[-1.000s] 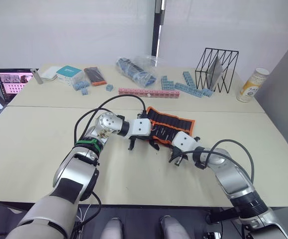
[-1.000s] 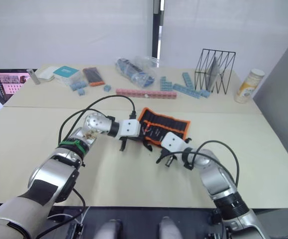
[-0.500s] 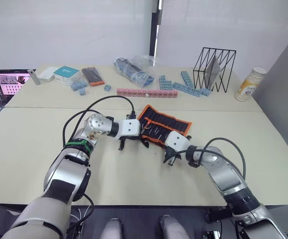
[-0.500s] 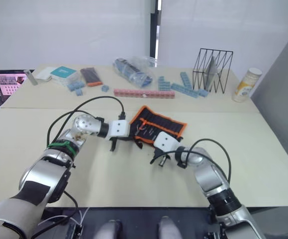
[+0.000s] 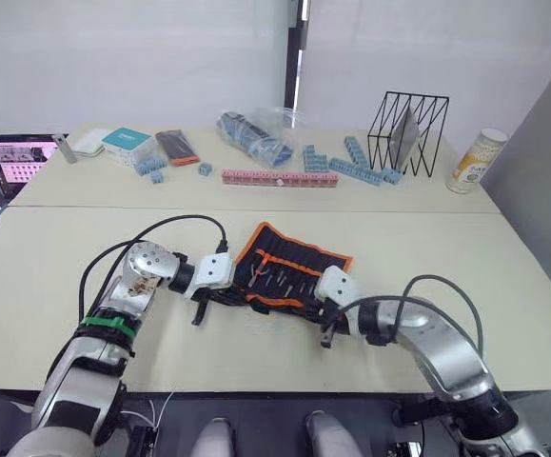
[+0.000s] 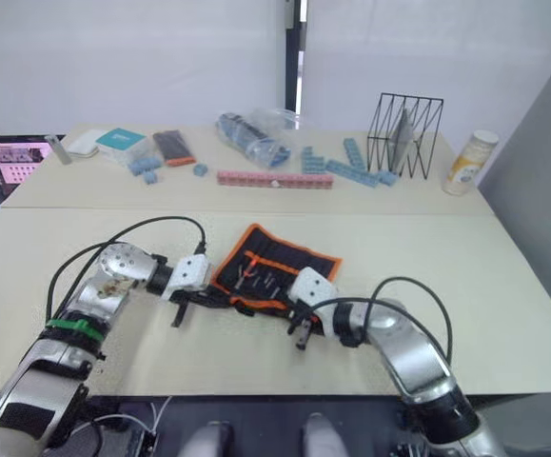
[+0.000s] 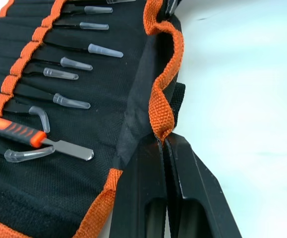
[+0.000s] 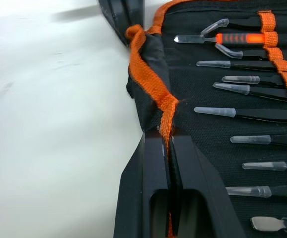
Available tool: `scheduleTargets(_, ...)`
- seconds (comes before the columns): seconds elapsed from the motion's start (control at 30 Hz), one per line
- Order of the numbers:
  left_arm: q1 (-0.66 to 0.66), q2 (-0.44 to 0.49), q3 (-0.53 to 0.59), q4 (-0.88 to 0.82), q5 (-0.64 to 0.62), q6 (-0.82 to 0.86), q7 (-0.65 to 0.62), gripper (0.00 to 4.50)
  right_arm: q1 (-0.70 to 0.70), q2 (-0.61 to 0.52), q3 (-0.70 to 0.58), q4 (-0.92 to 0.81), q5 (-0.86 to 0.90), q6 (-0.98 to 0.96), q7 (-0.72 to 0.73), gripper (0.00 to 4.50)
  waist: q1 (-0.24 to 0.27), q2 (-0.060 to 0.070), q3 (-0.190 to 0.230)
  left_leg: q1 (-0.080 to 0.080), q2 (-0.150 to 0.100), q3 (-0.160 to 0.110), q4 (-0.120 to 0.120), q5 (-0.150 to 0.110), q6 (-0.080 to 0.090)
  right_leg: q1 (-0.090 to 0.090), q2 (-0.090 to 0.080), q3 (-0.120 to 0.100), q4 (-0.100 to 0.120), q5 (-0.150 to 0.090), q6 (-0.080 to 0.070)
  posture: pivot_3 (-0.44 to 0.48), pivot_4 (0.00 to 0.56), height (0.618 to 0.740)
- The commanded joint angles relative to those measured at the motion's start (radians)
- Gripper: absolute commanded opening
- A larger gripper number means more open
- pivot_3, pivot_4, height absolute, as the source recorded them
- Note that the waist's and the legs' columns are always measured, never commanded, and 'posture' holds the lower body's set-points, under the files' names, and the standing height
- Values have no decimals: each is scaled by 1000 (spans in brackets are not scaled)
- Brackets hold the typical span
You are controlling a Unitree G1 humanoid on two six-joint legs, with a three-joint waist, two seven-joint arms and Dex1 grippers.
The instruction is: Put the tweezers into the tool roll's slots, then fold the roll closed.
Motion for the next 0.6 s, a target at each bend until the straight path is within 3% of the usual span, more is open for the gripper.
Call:
scheduleTargets(0.03, 16, 48, 34, -100, -51, 125, -8, 28, 29, -33, -31, -65, 44, 14, 14, 0, 0, 0, 0, 0, 0, 0, 0, 0, 0, 0, 0, 0, 0, 0, 0, 0, 150, 740)
scheduleTargets(0.27, -9, 54, 43, -86, -78, 205, 27, 28, 23, -73, -52, -21, 61, -13, 1, 0, 0, 0, 0, 1, 0, 0, 2, 0, 0, 0, 0, 0, 1, -2, -3, 0, 150, 740)
scheduleTargets(0.6, -152, -20, -36, 131, 58, 75, 185, 28, -61, -86, -58, 133, 35, -83, -43, 0, 6, 0, 0, 0, 0, 0, 3, 0, 0, 0, 0, 0, 0, 0, 0, 0, 150, 740)
